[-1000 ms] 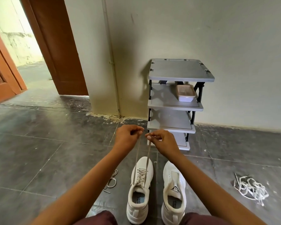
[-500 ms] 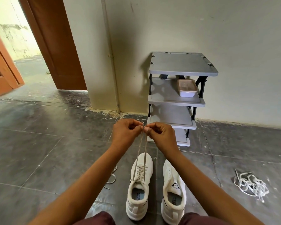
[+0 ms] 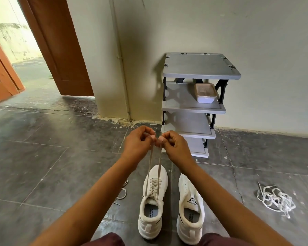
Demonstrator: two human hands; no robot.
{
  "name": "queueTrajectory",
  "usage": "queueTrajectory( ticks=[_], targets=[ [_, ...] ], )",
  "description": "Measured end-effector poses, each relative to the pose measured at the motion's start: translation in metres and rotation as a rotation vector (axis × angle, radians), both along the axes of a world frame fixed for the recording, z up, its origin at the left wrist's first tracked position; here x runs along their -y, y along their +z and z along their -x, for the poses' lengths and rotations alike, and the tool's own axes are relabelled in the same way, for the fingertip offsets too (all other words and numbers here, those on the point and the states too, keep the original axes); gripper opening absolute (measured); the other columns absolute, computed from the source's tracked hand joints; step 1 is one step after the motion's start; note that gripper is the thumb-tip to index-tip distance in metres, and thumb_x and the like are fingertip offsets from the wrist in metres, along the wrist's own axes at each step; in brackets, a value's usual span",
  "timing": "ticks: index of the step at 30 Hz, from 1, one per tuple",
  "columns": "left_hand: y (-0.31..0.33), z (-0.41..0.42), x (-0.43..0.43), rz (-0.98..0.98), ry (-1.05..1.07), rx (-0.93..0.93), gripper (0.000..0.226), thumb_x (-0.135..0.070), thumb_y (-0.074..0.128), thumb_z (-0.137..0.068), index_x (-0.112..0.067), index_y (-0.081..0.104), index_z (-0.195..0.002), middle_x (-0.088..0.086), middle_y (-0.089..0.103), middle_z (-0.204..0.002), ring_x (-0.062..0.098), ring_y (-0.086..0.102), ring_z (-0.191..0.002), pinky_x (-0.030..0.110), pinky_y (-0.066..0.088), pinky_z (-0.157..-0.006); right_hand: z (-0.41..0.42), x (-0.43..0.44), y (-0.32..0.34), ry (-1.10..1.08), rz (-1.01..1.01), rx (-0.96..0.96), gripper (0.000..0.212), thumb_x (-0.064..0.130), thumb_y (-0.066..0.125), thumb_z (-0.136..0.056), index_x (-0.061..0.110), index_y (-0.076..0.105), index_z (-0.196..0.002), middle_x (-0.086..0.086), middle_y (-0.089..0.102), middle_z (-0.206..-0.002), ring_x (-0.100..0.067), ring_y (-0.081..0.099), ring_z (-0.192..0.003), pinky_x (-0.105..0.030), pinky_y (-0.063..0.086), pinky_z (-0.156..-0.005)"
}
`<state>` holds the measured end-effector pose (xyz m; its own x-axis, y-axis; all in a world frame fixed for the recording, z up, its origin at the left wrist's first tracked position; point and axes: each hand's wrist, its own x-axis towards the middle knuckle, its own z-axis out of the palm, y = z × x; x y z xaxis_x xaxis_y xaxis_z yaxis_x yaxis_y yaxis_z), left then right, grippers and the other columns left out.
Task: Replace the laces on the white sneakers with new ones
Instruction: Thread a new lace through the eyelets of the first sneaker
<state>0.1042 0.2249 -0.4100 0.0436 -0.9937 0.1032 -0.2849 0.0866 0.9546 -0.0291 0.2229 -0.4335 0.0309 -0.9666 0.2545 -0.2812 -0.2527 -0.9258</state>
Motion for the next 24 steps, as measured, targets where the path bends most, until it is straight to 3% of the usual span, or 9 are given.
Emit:
queueTrajectory(
  ticks=[2, 4, 7, 11, 14, 17, 22, 24],
  targets=[
    [-0.003, -0.001, 0.002, -0.064, -0.016, -0.025, 0.015, -0.008, 0.049, -0.095, -0.020, 0.055, -0.087, 0.011, 0.065, -0.086, 0.024, 0.066, -0.084, 0.037, 0.056, -0.078, 0.002, -0.001, -0.004, 0.072, -0.085, 0.098, 0.005, 0.015, 0.054, -0.094, 0.013, 0.056, -0.090, -0.001, 0.067, -0.074, -0.004, 0.064, -0.064, -0.016, 0.052, -0.062],
    [-0.005, -0.002, 0.004, -0.120, -0.030, -0.080, 0.014, -0.007, 0.048, -0.096, -0.017, 0.055, -0.089, 0.008, 0.062, -0.083, 0.019, 0.063, -0.075, 0.029, 0.056, -0.068, 0.005, -0.002, -0.009, 0.091, -0.127, 0.123, 0.005, 0.014, 0.055, -0.094, 0.010, 0.058, -0.095, -0.001, 0.065, -0.071, 0.000, 0.061, -0.058, -0.017, 0.051, -0.060],
    [-0.013, -0.003, 0.007, -0.179, -0.037, -0.182, 0.014, -0.004, 0.052, -0.094, -0.013, 0.059, -0.087, 0.006, 0.061, -0.076, 0.014, 0.059, -0.065, 0.022, 0.055, -0.059, 0.006, -0.003, -0.015, 0.102, -0.179, 0.132, 0.008, 0.011, 0.057, -0.092, 0.012, 0.065, -0.092, 0.000, 0.064, -0.071, -0.006, 0.057, -0.059, -0.016, 0.049, -0.059],
    [-0.035, 0.001, 0.011, -0.284, -0.066, -0.289, 0.018, 0.005, 0.046, -0.094, -0.003, 0.062, -0.094, 0.009, 0.063, -0.078, 0.015, 0.060, -0.070, 0.019, 0.054, -0.064, 0.003, -0.006, -0.024, 0.108, -0.260, 0.162, 0.025, -0.004, 0.050, -0.092, 0.013, 0.068, -0.091, -0.009, 0.066, -0.083, -0.009, 0.055, -0.065, -0.014, 0.047, -0.059],
    [-0.053, 0.002, 0.015, -0.355, -0.077, -0.384, 0.023, 0.011, 0.043, -0.093, 0.003, 0.061, -0.105, 0.012, 0.064, -0.085, 0.018, 0.063, -0.078, 0.021, 0.055, -0.074, 0.004, -0.007, -0.037, 0.053, -0.325, 0.212, 0.019, -0.005, 0.050, -0.092, 0.011, 0.060, -0.096, -0.010, 0.068, -0.089, -0.010, 0.059, -0.071, -0.013, 0.050, -0.061],
    [-0.071, 0.001, 0.016, -0.391, -0.058, -0.409, 0.021, 0.011, 0.047, -0.091, -0.004, 0.061, -0.096, 0.012, 0.065, -0.084, 0.019, 0.065, -0.077, 0.022, 0.057, -0.069, 0.004, -0.007, -0.054, 0.017, -0.386, 0.219, 0.008, 0.001, 0.056, -0.090, 0.008, 0.059, -0.094, -0.015, 0.068, -0.090, -0.013, 0.061, -0.072, -0.017, 0.052, -0.064],
    [-0.100, -0.002, 0.016, -0.407, 0.027, -0.334, 0.017, 0.000, 0.061, -0.085, -0.016, 0.055, -0.084, 0.004, 0.064, -0.073, 0.008, 0.061, -0.056, 0.017, 0.046, -0.049, 0.002, -0.005, -0.078, 0.015, -0.461, 0.285, 0.011, 0.006, 0.064, -0.086, 0.016, 0.066, -0.084, -0.003, 0.065, -0.077, -0.010, 0.060, -0.067, -0.015, 0.052, -0.061],
    [-0.111, -0.002, 0.015, -0.405, 0.026, -0.371, 0.018, 0.004, 0.059, -0.084, -0.013, 0.055, -0.082, 0.008, 0.065, -0.075, 0.007, 0.061, -0.055, 0.016, 0.047, -0.050, 0.002, -0.003, -0.086, -0.011, -0.508, 0.333, 0.013, 0.007, 0.069, -0.082, 0.016, 0.062, -0.087, -0.003, 0.065, -0.074, -0.009, 0.061, -0.063, -0.016, 0.052, -0.058]
  ],
)
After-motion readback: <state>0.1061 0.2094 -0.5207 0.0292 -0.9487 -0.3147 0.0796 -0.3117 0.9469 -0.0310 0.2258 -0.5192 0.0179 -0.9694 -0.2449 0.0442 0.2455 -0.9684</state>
